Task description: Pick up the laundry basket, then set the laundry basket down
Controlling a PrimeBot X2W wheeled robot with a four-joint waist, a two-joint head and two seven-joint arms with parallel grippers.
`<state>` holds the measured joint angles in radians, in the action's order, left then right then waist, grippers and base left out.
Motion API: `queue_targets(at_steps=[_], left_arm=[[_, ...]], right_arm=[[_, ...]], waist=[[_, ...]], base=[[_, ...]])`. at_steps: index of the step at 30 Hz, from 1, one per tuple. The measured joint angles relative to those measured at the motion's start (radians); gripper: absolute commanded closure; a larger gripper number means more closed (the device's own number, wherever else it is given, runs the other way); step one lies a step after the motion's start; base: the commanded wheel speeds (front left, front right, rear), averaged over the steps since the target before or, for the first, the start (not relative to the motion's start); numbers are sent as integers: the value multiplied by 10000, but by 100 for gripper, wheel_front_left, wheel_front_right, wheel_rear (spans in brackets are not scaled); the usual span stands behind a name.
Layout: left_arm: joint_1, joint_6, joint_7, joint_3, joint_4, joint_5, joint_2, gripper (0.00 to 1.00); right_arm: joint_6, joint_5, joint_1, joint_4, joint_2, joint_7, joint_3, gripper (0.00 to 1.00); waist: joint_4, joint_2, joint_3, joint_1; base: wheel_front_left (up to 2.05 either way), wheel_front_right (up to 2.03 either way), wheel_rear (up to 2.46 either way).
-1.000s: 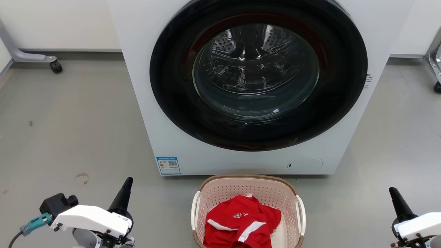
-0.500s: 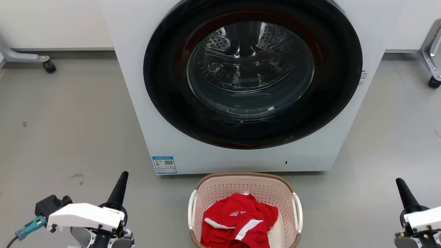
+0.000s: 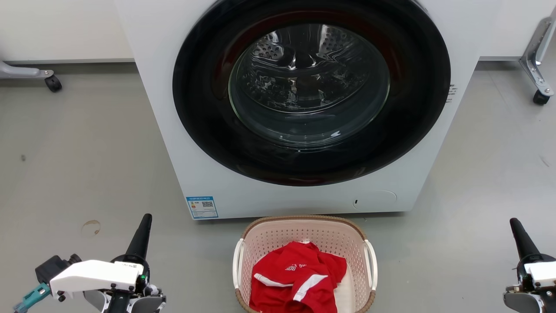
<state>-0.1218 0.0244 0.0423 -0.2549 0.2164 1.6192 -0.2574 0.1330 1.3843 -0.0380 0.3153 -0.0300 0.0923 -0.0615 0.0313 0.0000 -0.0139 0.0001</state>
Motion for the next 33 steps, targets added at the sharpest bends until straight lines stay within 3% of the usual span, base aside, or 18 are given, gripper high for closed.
queue_targets(at_steps=[21, 33], left_arm=[[372, 936, -700, 2243, 397, 621, 1427, 100], [373, 961, -786, 2456, 433, 704, 1561, 100]], right_arm=[[-71, 2065, -217, -389, 46, 128, -612, 100], [-71, 2186, -212, -393, 48, 128, -683, 100]], waist=[[-307, 0, 168, 0], [-313, 0, 171, 0]], base=[[0, 0, 0], [0, 0, 0]])
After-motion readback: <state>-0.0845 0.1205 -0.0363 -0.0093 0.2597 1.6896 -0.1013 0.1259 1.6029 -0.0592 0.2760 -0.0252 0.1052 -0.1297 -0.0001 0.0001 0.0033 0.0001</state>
